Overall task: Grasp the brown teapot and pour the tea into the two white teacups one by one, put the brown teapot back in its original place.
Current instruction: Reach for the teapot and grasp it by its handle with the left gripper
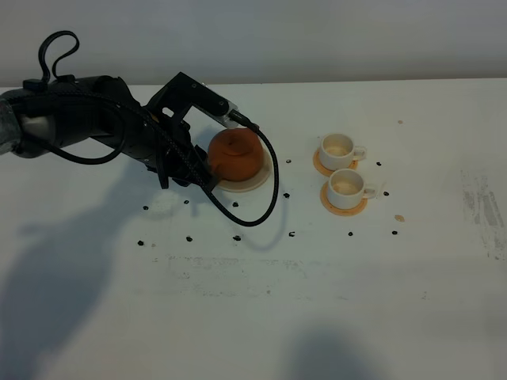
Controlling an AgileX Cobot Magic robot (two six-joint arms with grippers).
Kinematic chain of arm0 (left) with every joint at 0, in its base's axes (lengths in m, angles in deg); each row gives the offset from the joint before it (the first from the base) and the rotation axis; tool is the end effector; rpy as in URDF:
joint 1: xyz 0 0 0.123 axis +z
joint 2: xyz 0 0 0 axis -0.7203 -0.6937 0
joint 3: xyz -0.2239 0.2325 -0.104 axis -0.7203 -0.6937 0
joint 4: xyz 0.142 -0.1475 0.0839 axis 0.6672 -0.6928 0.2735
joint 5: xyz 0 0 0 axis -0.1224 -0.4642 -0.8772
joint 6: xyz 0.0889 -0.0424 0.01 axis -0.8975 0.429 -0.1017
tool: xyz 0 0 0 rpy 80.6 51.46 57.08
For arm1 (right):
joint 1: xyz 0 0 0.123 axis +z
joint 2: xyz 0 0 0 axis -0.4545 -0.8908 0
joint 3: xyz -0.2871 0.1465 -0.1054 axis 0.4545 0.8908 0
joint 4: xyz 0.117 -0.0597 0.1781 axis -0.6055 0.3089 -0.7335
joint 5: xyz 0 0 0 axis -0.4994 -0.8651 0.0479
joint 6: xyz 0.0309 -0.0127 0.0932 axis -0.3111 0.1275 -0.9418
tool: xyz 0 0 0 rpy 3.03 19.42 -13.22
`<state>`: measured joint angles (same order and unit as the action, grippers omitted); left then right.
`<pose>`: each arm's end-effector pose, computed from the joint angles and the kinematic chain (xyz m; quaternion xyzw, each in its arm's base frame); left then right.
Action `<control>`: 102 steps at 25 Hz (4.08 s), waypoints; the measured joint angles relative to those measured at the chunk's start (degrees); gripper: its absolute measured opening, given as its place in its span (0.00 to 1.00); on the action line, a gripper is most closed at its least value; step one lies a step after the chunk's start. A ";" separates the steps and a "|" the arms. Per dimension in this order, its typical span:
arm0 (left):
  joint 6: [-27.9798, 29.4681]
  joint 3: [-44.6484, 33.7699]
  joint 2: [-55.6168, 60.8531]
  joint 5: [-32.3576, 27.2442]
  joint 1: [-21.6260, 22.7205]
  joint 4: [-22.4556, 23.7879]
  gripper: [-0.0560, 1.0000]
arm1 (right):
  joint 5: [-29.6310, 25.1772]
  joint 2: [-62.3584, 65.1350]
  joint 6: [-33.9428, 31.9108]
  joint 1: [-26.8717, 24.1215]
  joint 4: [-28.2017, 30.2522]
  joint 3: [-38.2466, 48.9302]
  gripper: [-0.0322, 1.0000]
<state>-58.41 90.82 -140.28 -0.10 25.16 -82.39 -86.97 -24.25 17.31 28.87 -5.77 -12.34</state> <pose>0.4020 -0.1654 0.2272 0.3432 0.8893 -0.0566 0.2968 -0.0849 -0.0001 0.2592 -0.0193 0.8587 0.0207 0.5117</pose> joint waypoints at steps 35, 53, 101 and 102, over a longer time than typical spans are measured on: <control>-0.12 3.37 -5.31 2.27 -1.52 -0.27 0.44 | 0.00 0.00 0.00 0.00 0.00 0.00 0.50; -0.12 3.37 -6.07 2.03 -1.52 -0.63 0.44 | 0.00 0.00 0.00 0.00 0.00 0.00 0.50; -0.12 8.21 -7.91 -1.98 -1.52 -0.24 0.44 | 0.02 0.00 0.00 0.00 0.00 0.00 0.50; -0.12 8.21 -7.95 -2.03 -1.52 -0.24 0.44 | 0.02 0.00 0.00 0.00 0.00 0.00 0.50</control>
<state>-58.52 99.03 -148.23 -2.13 23.64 -82.63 -86.95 -24.25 17.31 28.87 -5.77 -12.34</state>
